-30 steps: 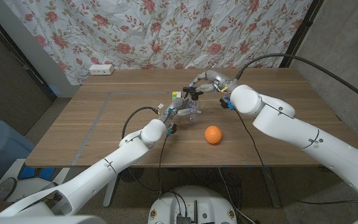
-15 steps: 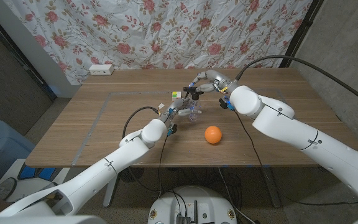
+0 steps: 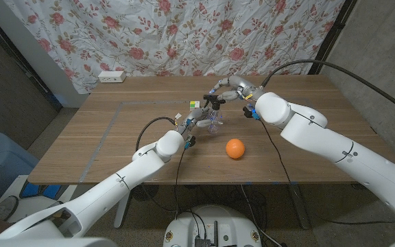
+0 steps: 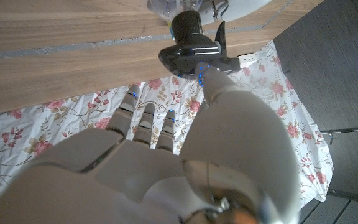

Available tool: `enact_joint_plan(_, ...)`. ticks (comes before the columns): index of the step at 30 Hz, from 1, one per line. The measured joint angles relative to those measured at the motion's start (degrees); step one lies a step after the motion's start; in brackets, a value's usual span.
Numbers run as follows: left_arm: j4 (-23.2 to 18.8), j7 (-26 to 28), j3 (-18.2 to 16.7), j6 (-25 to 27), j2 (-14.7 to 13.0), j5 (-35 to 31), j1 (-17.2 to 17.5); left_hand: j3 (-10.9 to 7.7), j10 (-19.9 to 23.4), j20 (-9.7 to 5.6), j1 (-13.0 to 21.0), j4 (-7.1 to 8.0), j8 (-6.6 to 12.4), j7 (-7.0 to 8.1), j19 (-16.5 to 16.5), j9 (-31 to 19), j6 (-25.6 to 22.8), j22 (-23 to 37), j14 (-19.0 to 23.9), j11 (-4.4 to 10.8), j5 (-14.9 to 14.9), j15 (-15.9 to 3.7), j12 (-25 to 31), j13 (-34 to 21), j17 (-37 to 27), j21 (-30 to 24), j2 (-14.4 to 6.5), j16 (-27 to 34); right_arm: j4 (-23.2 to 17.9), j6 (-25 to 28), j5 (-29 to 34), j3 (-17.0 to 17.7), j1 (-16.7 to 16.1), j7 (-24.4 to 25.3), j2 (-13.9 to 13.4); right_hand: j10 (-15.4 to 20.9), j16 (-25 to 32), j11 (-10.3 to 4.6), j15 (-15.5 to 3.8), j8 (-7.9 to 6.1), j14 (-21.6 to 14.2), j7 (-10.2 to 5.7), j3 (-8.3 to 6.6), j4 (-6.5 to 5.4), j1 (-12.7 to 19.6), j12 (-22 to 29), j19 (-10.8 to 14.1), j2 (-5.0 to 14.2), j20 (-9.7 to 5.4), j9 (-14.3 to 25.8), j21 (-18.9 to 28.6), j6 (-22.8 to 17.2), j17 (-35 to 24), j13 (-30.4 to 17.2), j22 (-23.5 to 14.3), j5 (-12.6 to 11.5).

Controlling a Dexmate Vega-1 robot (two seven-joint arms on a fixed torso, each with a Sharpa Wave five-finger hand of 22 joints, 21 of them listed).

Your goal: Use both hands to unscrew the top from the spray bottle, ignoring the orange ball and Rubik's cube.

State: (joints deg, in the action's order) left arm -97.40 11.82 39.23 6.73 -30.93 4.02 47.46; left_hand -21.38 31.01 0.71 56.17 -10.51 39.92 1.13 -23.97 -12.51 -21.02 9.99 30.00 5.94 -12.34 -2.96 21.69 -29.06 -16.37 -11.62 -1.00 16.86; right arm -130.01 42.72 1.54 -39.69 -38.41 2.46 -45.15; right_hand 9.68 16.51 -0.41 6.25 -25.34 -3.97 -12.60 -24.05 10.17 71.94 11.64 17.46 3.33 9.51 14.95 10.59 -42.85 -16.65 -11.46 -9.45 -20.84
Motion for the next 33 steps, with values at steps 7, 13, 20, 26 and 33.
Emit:
enact_joint_plan(7,0.2,0.0,0.0,0.0,0.1,0.0,-0.1,0.0,0.0,0.0,0.0,0.0,-0.02,0.0,0.0,0.0,0.0,0.0,0.0,0.0,0.0,0.0,0.0,0.0,0.0,0.0,0.0,0.0,-0.8,1.2,-2.1,0.7,0.9,-1.9,-1.2,-2.0,-0.5,1.24,0.92,2.4,1.5,-0.01,1.12,-0.3,0.0,-0.4,-0.2,0.0,0.23,-0.7,0.0,4.4,-0.3,-0.1,0.0,0.3)
enact_joint_plan(13,0.2,0.3,0.0,0.1,0.1,0.1,-0.1,0.0,0.0,0.0,0.0,0.0,-0.05,0.0,0.0,0.0,0.0,0.0,0.0,0.0,0.0,0.0,0.0,-0.3,0.0,0.0,0.0,0.0,-1.2,1.8,-3.5,1.1,1.9,-3.4,-2.3,-3.6,-1.1,2.14,1.97,4.11,2.6,-0.01,2.23,-0.78,-0.1,-0.6,-1.2,-0.1,0.01,-1.1,0.0,7.7,-0.3,-0.1,0.0,0.7)
enact_joint_plan(20,0.2,0.8,-0.1,0.3,0.1,0.0,0.1,0.0,0.0,0.0,0.0,0.0,-0.03,0.0,0.0,0.0,0.0,0.0,0.0,0.0,0.0,0.0,0.0,-0.3,0.0,0.0,0.0,0.0,-1.6,2.4,-4.8,0.6,4.0,-6.1,-4.1,-6.0,-1.8,3.78,3.6,5.87,4.2,0.06,4.08,-1.8,-2.8,-0.8,-2.4,-2.17,0.55,-1.4,0.0,11.5,-0.3,-0.1,0.0,1.8)
enact_joint_plan(26,-0.1,1.3,-0.2,0.5,0.1,-0.1,0.4,0.0,0.0,0.0,-0.3,0.0,0.18,0.0,0.0,0.0,0.0,0.0,0.0,0.0,0.0,0.0,0.0,-0.3,0.0,0.0,0.3,-0.3,-1.6,2.4,-5.0,-0.3,6.0,-8.3,-5.4,-8.0,-2.6,5.11,4.98,7.43,5.6,0.29,5.74,-2.71,-6.1,-0.8,-3.4,-2.21,1.53,-1.4,0.0,14.1,-0.2,-0.1,0.0,2.9)
enact_joint_plan(33,-0.5,1.6,-0.3,0.6,0.0,-0.3,0.7,0.0,0.0,0.0,-0.3,0.0,0.18,0.0,0.0,0.0,0.0,0.0,0.0,0.0,0.0,0.0,0.0,-0.3,-0.3,0.0,0.3,-0.3,-1.4,2.2,-4.8,-1.7,8.2,-11.6,-6.6,-9.5,-3.1,6.65,5.93,8.66,6.5,1.35,7.48,-3.96,-10.7,-0.8,-4.0,-3.03,2.19,-1.4,0.0,16.4,-0.2,-0.1,0.0,4.9)
